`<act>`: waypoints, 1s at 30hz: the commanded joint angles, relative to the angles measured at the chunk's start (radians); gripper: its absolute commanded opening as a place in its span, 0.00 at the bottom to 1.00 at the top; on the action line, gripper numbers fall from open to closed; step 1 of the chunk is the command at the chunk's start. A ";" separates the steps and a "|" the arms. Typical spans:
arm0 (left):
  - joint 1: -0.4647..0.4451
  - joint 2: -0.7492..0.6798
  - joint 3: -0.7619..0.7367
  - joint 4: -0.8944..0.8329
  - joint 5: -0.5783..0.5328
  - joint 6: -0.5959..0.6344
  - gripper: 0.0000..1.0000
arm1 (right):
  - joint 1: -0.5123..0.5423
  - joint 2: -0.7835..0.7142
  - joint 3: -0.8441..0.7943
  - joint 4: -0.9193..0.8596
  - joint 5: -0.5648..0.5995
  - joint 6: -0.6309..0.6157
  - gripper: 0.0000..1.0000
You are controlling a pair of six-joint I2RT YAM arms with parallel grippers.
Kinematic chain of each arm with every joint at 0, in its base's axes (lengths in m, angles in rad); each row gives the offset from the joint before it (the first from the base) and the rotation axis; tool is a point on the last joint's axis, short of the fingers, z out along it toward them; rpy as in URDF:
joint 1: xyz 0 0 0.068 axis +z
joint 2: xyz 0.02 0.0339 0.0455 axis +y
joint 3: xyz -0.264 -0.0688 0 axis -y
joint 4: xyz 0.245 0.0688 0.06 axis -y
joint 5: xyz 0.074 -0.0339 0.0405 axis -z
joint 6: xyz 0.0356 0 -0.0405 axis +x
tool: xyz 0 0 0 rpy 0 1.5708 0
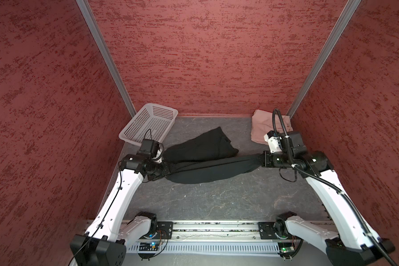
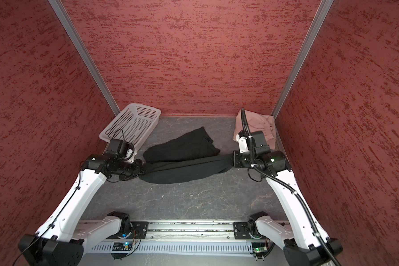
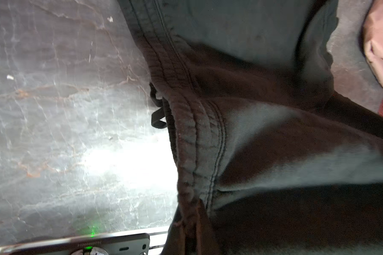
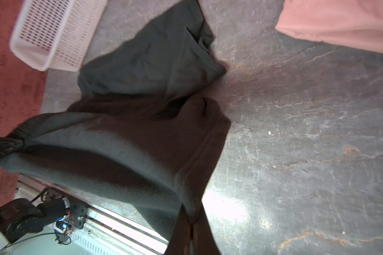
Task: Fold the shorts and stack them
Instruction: 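Lift and stretch the sweatpants between both grippers, folding toward the basket, then lower the held sweatpants onto the table with both grippers, folded in half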
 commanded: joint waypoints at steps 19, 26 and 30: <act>0.145 0.221 0.120 0.082 -0.033 0.094 0.00 | -0.008 0.475 0.225 0.217 -0.099 -0.172 0.00; 0.184 0.482 0.292 0.112 -0.043 0.158 0.00 | -0.012 0.827 0.544 0.181 -0.111 -0.312 0.00; 0.199 0.632 0.371 0.130 -0.032 0.177 0.01 | -0.015 1.024 0.729 0.159 -0.163 -0.394 0.00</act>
